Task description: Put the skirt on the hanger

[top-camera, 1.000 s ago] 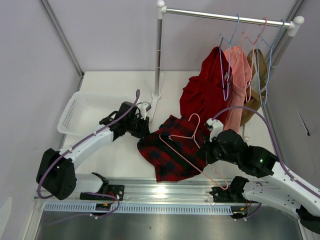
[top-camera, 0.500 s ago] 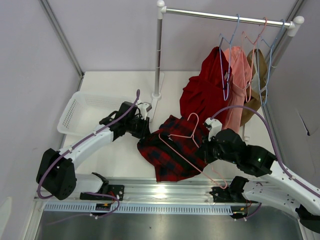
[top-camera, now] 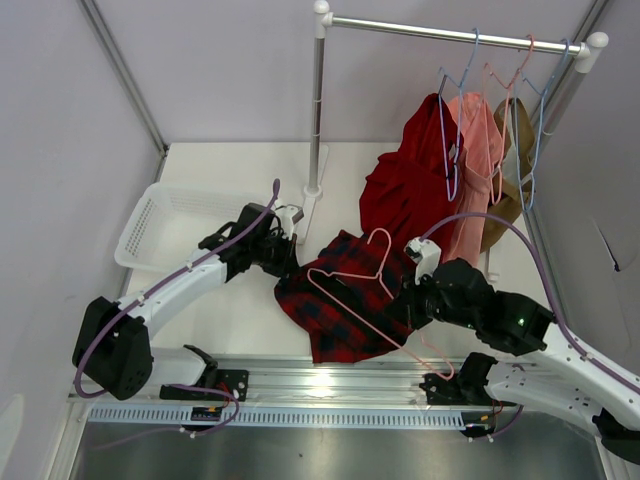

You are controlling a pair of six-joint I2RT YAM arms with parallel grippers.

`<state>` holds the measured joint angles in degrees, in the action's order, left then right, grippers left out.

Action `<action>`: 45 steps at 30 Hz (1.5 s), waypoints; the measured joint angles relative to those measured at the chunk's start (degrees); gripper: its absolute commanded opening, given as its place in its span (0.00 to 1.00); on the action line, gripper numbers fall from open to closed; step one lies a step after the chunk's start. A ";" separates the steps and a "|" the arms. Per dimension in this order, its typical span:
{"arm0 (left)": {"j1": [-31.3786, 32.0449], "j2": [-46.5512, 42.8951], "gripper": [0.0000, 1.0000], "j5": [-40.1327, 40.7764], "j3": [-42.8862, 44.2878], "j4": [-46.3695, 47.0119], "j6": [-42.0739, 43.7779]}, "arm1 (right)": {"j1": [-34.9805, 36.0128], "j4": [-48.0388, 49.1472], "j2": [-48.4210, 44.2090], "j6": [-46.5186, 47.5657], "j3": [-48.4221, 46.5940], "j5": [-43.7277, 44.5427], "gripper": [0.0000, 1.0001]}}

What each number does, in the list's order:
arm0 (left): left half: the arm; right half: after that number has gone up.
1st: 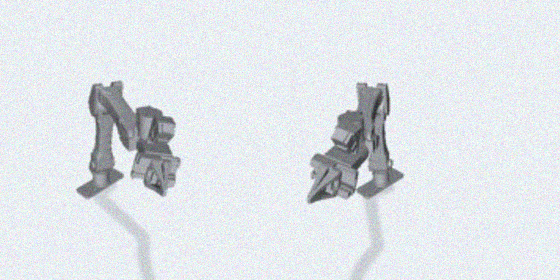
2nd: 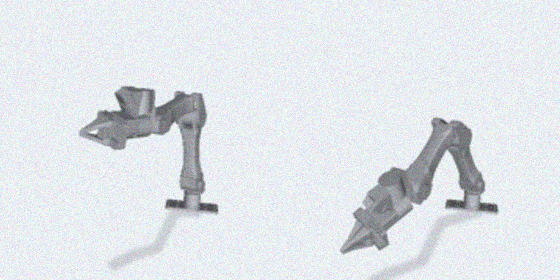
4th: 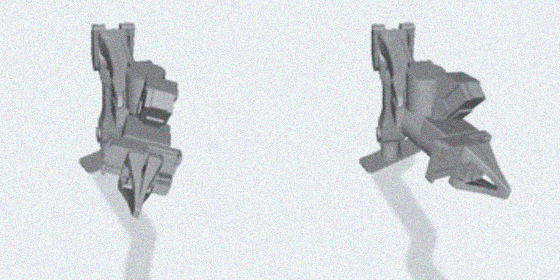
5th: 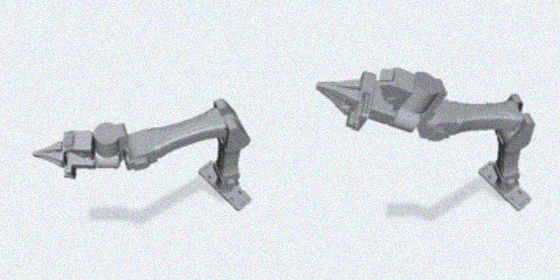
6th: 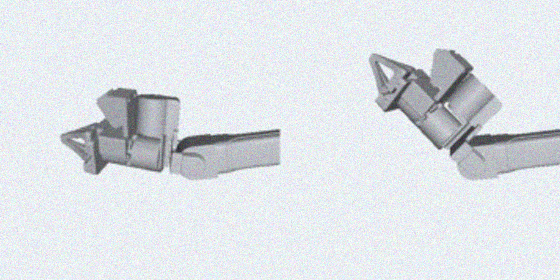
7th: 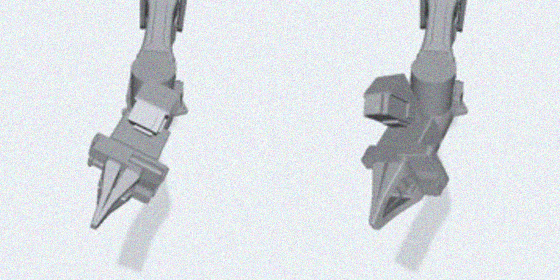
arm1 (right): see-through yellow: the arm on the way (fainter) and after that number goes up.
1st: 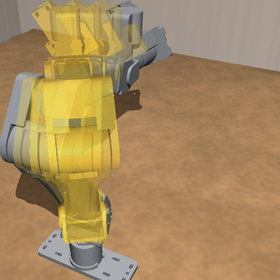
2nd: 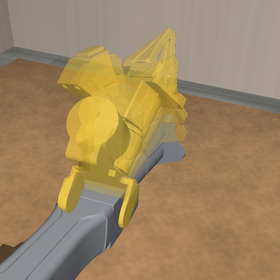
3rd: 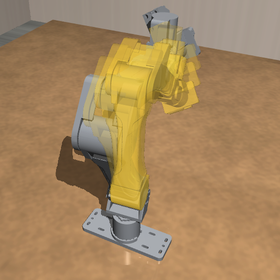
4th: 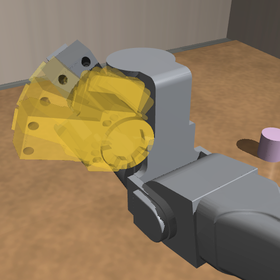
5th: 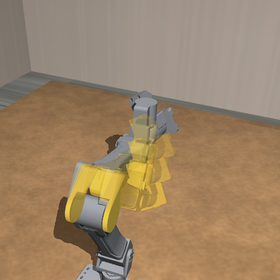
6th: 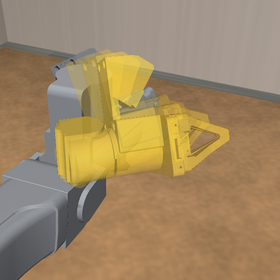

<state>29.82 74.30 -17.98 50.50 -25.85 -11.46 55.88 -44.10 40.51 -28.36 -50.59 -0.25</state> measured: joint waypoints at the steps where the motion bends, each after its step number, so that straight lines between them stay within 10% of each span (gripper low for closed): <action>1: 0.00 -0.02 0.00 -0.02 0.00 -0.04 0.00 | 0.31 0.17 -0.11 -0.02 0.00 -0.26 0.00; 45: 0.39 -3.82 0.00 6.16 0.20 -5.20 -0.55 | 5.97 8.31 -0.28 -0.81 4.22 4.46 0.00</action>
<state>30.22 70.48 -11.81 50.70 -31.05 -12.01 61.84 -35.79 40.23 -29.17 -46.37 4.21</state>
